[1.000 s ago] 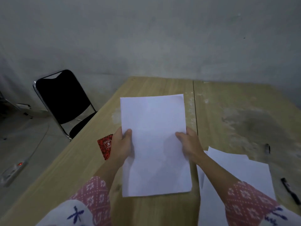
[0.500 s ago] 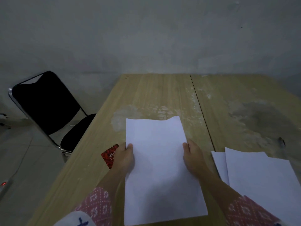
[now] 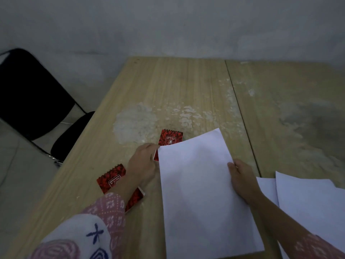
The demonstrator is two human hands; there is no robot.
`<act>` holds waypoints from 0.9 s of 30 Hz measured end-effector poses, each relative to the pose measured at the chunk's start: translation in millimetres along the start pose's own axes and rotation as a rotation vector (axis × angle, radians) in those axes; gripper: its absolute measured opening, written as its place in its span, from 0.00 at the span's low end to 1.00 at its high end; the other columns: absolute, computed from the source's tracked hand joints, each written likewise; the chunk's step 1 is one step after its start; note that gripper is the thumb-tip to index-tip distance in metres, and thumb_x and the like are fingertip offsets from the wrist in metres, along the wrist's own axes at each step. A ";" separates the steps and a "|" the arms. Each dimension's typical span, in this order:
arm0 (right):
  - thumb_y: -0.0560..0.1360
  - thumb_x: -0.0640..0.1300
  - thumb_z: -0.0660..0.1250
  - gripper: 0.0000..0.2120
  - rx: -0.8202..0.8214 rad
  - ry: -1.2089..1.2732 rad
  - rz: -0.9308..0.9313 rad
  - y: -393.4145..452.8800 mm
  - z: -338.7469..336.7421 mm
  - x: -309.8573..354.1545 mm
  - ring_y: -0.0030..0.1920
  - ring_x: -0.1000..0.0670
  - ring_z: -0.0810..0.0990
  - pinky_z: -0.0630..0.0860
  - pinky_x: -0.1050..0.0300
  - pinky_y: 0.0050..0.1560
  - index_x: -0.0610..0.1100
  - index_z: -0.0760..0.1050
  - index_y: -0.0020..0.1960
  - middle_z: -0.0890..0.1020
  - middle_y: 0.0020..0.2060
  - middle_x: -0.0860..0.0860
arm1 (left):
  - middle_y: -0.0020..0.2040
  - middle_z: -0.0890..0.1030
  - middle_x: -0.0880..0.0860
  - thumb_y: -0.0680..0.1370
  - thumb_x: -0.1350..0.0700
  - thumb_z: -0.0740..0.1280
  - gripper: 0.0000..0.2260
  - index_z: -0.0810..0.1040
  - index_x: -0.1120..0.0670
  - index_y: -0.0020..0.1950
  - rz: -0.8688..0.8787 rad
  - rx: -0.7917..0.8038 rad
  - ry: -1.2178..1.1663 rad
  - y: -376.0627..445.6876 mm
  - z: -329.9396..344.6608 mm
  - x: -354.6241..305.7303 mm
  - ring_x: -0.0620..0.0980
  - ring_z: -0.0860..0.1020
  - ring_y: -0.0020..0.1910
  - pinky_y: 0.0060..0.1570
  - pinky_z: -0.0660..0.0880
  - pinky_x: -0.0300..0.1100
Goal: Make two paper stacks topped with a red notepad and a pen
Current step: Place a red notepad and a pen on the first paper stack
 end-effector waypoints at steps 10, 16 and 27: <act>0.79 0.41 0.55 0.12 0.016 -0.045 -0.005 15.2 7.8 -11.5 0.37 0.46 0.71 0.64 0.59 0.33 0.37 0.70 0.40 0.73 0.33 0.48 | 0.75 0.62 0.53 0.74 0.54 0.68 0.25 0.67 0.53 0.70 0.158 0.328 0.149 32.4 3.7 10.6 0.51 0.61 0.73 0.71 0.57 0.43; 0.79 0.41 0.55 0.10 0.043 -0.001 0.008 15.4 7.2 -10.2 0.39 0.48 0.70 0.60 0.57 0.31 0.42 0.68 0.39 0.71 0.32 0.54 | 0.70 0.67 0.59 0.70 0.60 0.72 0.26 0.70 0.56 0.67 0.191 0.300 0.123 26.6 -0.2 9.3 0.56 0.66 0.70 0.66 0.62 0.41; 0.78 0.39 0.56 0.18 0.037 0.088 -0.030 6.4 -1.9 -17.6 0.32 0.55 0.69 0.65 0.59 0.33 0.50 0.64 0.30 0.71 0.29 0.53 | 0.59 0.80 0.62 0.77 0.62 0.61 0.20 0.66 0.58 0.69 0.035 0.008 -0.044 10.6 -10.6 -4.6 0.61 0.78 0.57 0.57 0.73 0.47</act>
Point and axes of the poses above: each hand's wrist, its own y-axis towards the middle knuckle, its own z-axis out of the palm, x = y × z, the point moved 1 cm from there along y, towards the middle knuckle
